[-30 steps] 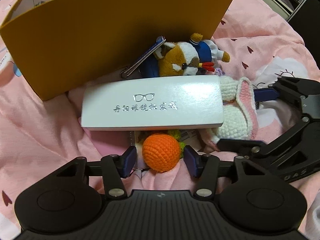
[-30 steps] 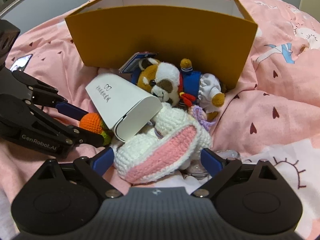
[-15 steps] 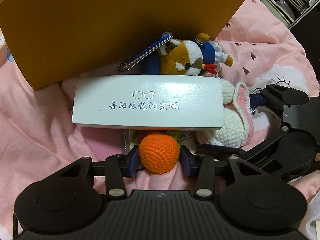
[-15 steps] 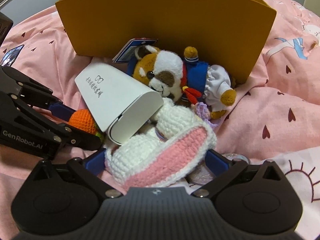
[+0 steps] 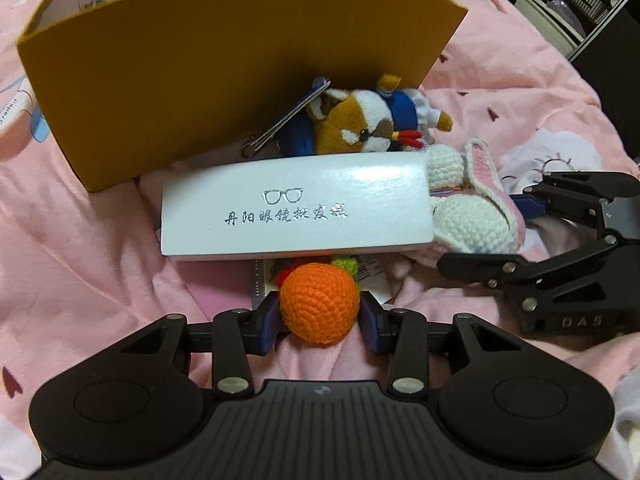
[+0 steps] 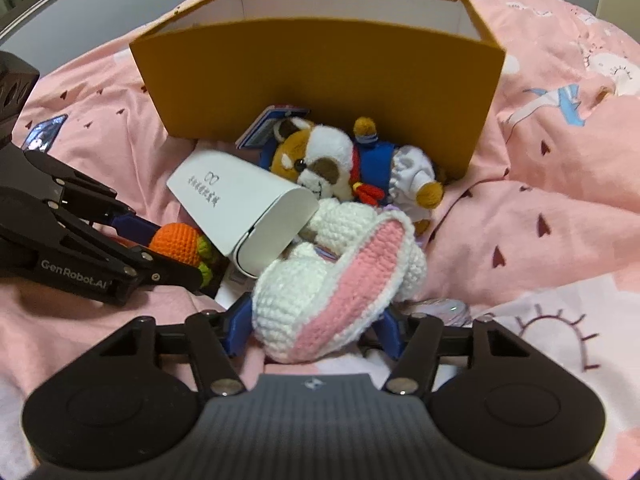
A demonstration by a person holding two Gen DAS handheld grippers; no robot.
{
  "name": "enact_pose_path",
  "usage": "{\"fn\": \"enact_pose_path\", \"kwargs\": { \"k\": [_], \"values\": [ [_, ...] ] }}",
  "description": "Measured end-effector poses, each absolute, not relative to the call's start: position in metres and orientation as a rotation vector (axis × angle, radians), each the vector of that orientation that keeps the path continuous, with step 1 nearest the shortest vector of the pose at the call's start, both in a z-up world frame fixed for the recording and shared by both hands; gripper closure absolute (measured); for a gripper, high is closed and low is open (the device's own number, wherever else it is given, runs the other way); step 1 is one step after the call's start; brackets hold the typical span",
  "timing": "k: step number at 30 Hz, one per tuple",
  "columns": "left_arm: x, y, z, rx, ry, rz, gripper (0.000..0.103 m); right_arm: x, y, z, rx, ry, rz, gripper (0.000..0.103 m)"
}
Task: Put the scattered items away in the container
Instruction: 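Grasp the orange crocheted ball with the left gripper while the right grasps the white bunny, then carry the orange ball and white bunny over the box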
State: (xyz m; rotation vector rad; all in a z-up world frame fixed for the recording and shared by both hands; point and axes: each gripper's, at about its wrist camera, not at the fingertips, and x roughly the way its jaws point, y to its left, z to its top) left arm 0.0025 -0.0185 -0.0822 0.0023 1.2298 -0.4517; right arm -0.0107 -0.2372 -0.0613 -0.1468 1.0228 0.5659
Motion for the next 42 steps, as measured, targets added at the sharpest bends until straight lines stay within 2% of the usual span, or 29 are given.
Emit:
{"fn": "enact_pose_path", "kwargs": {
  "k": [6, 8, 10, 21, 42],
  "values": [
    [-0.005, -0.019, -0.066, 0.001, 1.19, -0.456, 0.056, -0.009, -0.251, -0.036, -0.105, 0.977, 0.559, 0.042],
    [-0.008, -0.02, -0.061, 0.001, 1.177, -0.463, 0.056, -0.009, -0.259, -0.025, -0.093, 0.955, 0.552, 0.045],
    [-0.01, -0.02, -0.054, -0.005, 1.155, -0.473, 0.056, -0.008, -0.258, -0.017, -0.093, 0.926, 0.542, 0.054],
    [-0.01, -0.015, -0.012, -0.037, 1.031, -0.464, 0.056, -0.004, -0.264, 0.013, -0.061, 0.848, 0.561, 0.054],
    [0.02, -0.02, 0.059, -0.036, 0.762, -0.386, 0.056, 0.013, -0.239, 0.086, -0.145, 0.531, 0.61, 0.054]
  ]
}}
